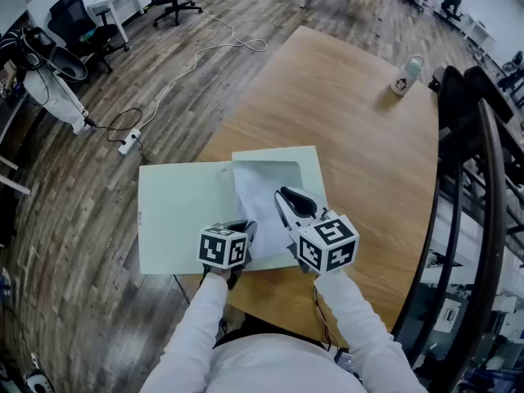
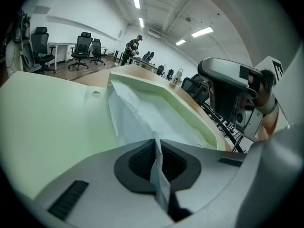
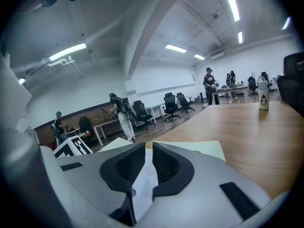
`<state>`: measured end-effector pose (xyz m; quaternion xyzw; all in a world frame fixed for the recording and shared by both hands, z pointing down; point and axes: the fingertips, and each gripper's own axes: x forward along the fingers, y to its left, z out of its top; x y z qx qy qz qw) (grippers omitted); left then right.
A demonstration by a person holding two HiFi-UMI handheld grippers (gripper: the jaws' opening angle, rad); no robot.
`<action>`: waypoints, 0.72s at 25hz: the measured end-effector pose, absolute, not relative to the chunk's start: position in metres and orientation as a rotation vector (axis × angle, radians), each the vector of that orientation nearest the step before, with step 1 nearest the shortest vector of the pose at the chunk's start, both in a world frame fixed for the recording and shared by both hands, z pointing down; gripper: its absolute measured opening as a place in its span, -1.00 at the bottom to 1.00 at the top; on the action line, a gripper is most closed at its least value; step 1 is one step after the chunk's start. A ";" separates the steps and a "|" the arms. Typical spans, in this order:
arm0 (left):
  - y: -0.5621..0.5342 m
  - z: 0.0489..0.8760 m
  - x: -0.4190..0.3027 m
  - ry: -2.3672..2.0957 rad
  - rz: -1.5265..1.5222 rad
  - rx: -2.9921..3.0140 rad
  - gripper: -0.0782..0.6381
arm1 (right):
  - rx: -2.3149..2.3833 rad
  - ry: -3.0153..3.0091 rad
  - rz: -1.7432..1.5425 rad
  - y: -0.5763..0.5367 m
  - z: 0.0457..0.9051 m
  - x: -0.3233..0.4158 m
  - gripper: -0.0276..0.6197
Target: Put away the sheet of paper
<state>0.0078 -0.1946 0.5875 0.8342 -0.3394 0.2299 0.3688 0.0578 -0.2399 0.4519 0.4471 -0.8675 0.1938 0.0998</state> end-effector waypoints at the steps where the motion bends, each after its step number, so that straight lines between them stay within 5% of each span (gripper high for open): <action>1: -0.196 0.586 0.009 -0.871 0.590 2.143 -0.73 | 1.327 -2.565 0.577 -0.240 0.451 0.060 -0.69; 14: -0.193 0.577 0.026 -0.797 0.624 2.176 -0.72 | 1.343 -2.560 0.582 -0.232 0.444 0.075 -0.69; 18: -0.190 0.576 0.026 -0.809 0.644 2.183 -0.54 | 1.350 -2.561 0.576 -0.228 0.441 0.077 -0.69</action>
